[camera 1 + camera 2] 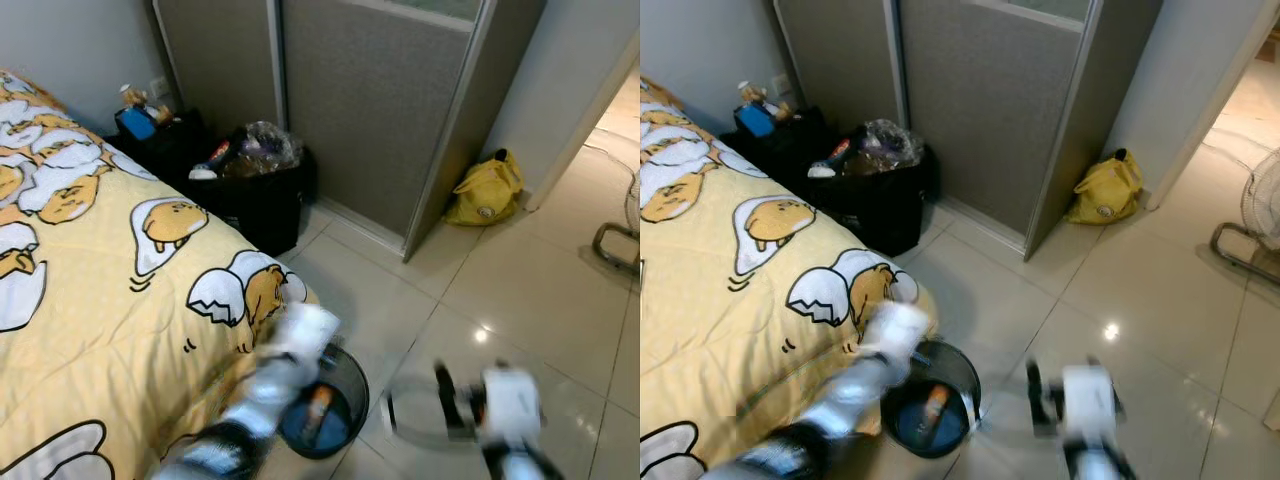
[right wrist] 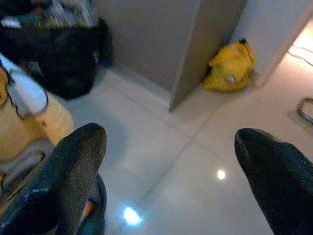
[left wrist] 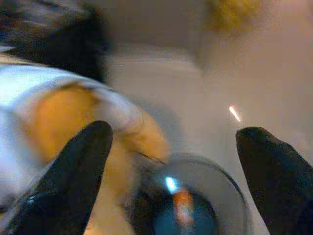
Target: Clean up the room
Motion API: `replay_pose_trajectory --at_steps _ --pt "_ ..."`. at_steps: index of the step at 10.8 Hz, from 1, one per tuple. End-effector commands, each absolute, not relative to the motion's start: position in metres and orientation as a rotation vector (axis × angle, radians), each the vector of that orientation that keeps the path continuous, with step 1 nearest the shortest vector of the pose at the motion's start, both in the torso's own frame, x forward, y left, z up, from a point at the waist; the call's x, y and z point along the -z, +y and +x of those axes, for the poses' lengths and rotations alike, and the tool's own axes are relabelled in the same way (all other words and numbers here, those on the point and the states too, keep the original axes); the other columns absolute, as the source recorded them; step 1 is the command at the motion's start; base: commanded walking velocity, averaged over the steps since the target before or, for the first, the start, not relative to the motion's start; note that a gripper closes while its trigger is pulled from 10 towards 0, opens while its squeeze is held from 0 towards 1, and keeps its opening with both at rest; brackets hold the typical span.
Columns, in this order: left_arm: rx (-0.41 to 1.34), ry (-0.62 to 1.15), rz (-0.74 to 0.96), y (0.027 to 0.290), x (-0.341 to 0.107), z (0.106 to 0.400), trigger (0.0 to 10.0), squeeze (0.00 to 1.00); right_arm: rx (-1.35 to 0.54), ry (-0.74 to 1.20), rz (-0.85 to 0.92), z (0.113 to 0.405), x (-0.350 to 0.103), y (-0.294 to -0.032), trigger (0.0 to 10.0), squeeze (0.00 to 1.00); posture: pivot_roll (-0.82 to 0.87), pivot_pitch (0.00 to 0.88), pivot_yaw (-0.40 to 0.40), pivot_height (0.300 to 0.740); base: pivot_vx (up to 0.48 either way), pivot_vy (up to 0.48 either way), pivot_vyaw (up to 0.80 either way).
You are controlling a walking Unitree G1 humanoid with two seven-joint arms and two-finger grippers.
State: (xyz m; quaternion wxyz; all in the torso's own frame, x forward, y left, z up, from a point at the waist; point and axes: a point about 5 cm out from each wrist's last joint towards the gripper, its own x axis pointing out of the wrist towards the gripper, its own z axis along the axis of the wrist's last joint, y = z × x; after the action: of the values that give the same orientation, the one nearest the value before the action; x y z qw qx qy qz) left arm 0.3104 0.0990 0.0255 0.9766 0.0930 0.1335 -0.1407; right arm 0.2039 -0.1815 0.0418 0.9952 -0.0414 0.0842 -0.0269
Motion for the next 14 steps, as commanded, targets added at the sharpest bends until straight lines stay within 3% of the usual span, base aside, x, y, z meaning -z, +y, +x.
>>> replay_pose_trajectory --at_steps 1,3,5,6,10,14 --pt "0.140 0.124 0.058 0.124 -0.053 0.321 10.0 0.00 0.068 0.171 -0.065 0.209 -0.039 -0.184 10.0 0.00 -0.04 0.000 0.033 0.740 0.000 0.000 0.00" --pt "0.188 -0.080 0.003 0.129 -0.100 0.319 10.0 0.00 0.066 0.144 -0.052 0.232 -0.043 -0.190 10.0 0.00 0.05 0.000 0.003 0.740 0.000 0.000 0.00" --pt "0.162 0.013 0.097 0.157 -0.069 0.303 10.0 0.00 0.039 0.109 -0.050 0.259 -0.049 -0.189 10.0 0.00 0.10 0.000 -0.032 0.740 0.000 0.000 0.00" --pt "0.097 0.052 0.057 0.163 -0.069 0.303 10.0 0.00 -0.002 0.101 -0.058 0.265 -0.050 -0.185 10.0 0.00 0.12 0.000 -0.045 0.740 0.000 0.000 0.74" --pt "0.199 0.005 0.153 0.150 -0.078 0.308 10.0 0.00 -0.017 0.119 -0.052 0.270 -0.042 -0.176 10.0 0.00 0.12 0.000 -0.032 0.740 0.000 0.000 0.62" --pt "0.209 0.074 0.101 0.146 -0.073 0.316 10.0 0.00 -0.013 0.124 -0.076 0.260 -0.035 -0.175 10.0 0.00 0.07 0.000 -0.004 0.740 0.000 0.000 -0.60"
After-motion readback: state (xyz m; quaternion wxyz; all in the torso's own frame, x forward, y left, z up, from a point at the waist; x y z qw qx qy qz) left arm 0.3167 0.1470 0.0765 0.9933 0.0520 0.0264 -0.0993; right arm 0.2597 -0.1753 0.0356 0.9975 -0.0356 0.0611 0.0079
